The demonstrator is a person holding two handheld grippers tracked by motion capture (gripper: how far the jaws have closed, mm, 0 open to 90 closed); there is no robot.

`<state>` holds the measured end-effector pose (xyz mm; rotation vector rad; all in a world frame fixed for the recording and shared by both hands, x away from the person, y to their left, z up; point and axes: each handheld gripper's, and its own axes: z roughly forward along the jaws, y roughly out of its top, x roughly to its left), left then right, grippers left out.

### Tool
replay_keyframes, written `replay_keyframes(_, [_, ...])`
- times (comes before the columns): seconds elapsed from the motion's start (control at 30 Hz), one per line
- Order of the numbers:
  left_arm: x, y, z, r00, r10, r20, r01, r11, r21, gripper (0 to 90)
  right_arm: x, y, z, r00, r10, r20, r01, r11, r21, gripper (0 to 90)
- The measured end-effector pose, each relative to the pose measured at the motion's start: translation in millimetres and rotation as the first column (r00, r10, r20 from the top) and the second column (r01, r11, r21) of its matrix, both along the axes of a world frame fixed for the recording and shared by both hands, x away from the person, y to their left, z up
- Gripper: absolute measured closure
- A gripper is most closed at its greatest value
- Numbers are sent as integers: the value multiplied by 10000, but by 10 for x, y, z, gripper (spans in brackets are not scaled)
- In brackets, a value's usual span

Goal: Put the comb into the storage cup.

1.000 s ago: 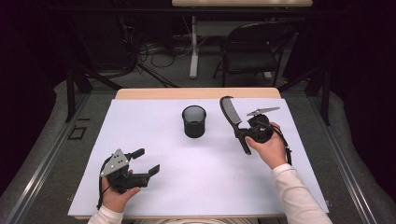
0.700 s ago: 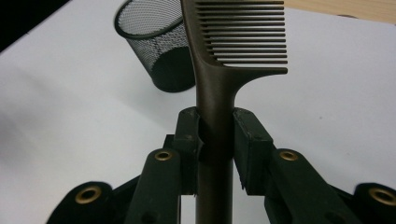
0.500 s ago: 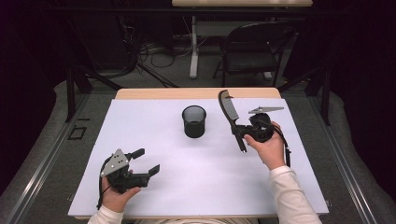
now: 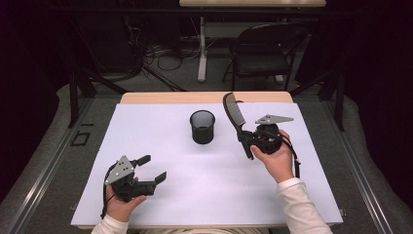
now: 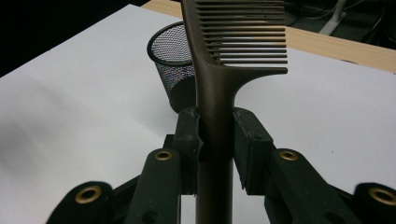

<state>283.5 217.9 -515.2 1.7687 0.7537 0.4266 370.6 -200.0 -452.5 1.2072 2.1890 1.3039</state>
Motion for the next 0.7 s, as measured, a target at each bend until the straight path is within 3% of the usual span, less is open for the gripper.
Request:
replay_keyframes(0.33, [6,3,-4,10000,-6,-26,6,10000,-30,143,-100,129,-18,9944,510,925,-468,9978,-468,731])
replay_keyframes(0.43, [4,4,-4,10000,-4,-22,4,10000,-44,146,-118,166,-24,9934,681,924,-637,9967,-501,731])
replay_keyframes(0.7, [7,4,-4,10000,2,-34,-2,10000,-39,147,-192,297,-55,9850,903,1472,-722,9896,-1243,732])
